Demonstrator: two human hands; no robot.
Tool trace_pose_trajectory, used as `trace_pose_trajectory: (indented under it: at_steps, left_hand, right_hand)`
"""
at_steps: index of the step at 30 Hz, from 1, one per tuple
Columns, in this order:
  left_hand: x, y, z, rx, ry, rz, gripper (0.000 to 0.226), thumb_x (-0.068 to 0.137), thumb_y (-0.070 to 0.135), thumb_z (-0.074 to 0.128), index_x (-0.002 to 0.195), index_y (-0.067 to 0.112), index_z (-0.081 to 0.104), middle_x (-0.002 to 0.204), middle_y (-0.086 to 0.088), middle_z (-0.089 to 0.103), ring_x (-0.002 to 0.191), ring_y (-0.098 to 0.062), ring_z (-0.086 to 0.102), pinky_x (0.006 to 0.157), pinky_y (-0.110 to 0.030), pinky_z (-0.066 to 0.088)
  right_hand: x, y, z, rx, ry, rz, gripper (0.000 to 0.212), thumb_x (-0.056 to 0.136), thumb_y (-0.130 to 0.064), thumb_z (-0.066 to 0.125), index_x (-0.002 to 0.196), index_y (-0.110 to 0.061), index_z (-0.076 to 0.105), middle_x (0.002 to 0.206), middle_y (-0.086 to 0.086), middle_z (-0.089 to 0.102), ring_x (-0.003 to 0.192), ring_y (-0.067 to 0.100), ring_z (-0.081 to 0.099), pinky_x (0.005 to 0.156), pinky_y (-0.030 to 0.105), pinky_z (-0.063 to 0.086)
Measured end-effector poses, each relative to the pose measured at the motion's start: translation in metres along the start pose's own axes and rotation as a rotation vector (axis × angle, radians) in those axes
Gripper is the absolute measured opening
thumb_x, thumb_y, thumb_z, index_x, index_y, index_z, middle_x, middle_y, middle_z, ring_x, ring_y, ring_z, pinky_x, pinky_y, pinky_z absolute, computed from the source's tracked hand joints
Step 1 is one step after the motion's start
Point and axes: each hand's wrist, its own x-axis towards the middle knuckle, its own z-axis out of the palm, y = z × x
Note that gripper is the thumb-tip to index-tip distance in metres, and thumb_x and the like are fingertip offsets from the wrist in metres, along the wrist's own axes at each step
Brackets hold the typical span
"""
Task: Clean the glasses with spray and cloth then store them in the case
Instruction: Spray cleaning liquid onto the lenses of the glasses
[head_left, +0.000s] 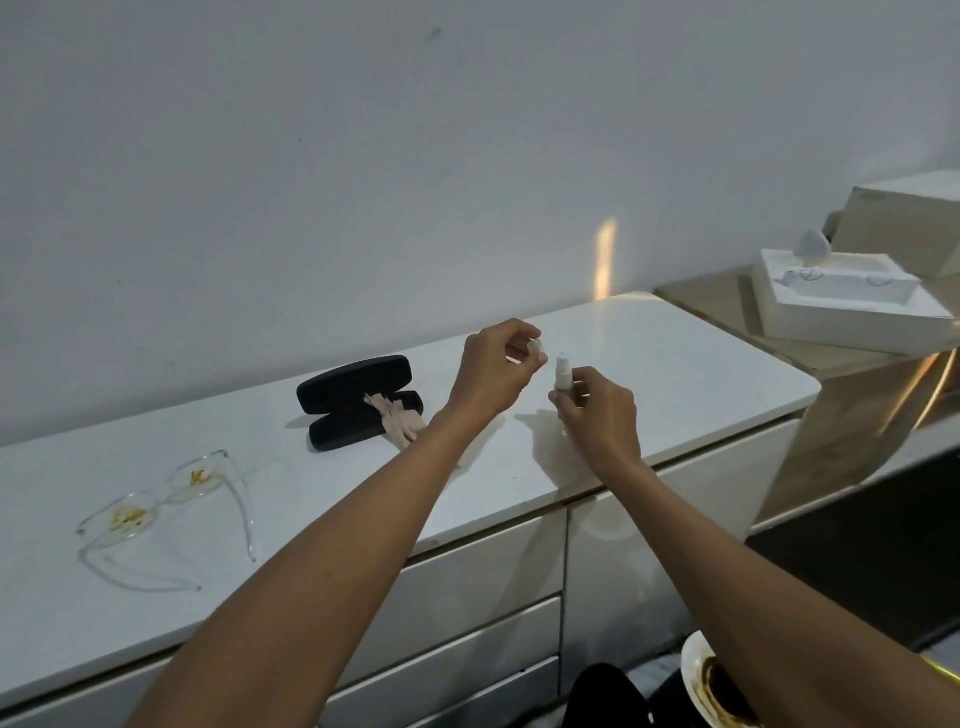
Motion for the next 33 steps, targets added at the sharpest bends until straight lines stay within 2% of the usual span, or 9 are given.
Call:
trace_pose_trajectory:
  at_steps: [9,15,21,28,33]
  left_hand:
    - [-0.019,-0.023,0.028,0.073,-0.151,-0.091,0.02,0.078,0.009,0.084,0.097,0.011,0.077,0.089,-0.005,0.076,0.083,-0.017,0.073,0.081,-0.029,0.059]
    - [-0.031,-0.034,0.039,0.125,-0.186,-0.127,0.021,0.076,0.011,0.084,0.096,0.014,0.077,0.088,-0.002,0.075,0.082,-0.016,0.072,0.084,-0.035,0.06]
    - [-0.034,-0.039,0.04,0.151,-0.215,-0.125,0.026,0.075,0.013,0.085,0.101,0.015,0.077,0.086,0.0,0.073,0.082,-0.015,0.069,0.083,-0.036,0.059]
    - [-0.03,-0.038,0.027,0.183,-0.284,-0.117,0.048,0.076,0.02,0.086,0.12,0.018,0.069,0.1,-0.001,0.072,0.094,-0.016,0.067,0.092,-0.038,0.056]
    - [-0.029,-0.04,-0.009,0.205,-0.19,-0.106,0.043,0.08,0.025,0.083,0.12,0.019,0.068,0.102,0.0,0.072,0.098,-0.017,0.066,0.091,-0.036,0.054]
  right_hand:
    - [0.006,0.012,-0.013,-0.013,0.075,-0.022,0.03,0.093,-0.023,0.072,0.119,-0.01,0.066,0.101,0.009,0.076,0.092,0.026,0.071,0.083,0.039,0.055]
    - [0.007,0.015,-0.016,-0.011,0.09,-0.039,0.029,0.093,-0.024,0.072,0.119,-0.012,0.066,0.104,0.006,0.075,0.092,0.026,0.071,0.085,0.045,0.056]
    - [0.009,0.015,-0.019,-0.004,0.092,-0.035,0.036,0.093,-0.024,0.072,0.126,-0.016,0.062,0.105,0.005,0.075,0.09,0.023,0.072,0.087,0.048,0.057]
    - [0.009,-0.002,-0.022,0.039,0.107,-0.114,0.06,0.094,-0.024,0.072,0.148,-0.025,0.044,0.109,0.004,0.073,0.092,0.021,0.071,0.089,0.044,0.057]
    - [0.012,-0.029,-0.013,0.08,0.089,-0.218,0.065,0.096,-0.023,0.069,0.152,-0.037,0.037,0.102,0.001,0.075,0.085,0.022,0.072,0.083,0.046,0.06]
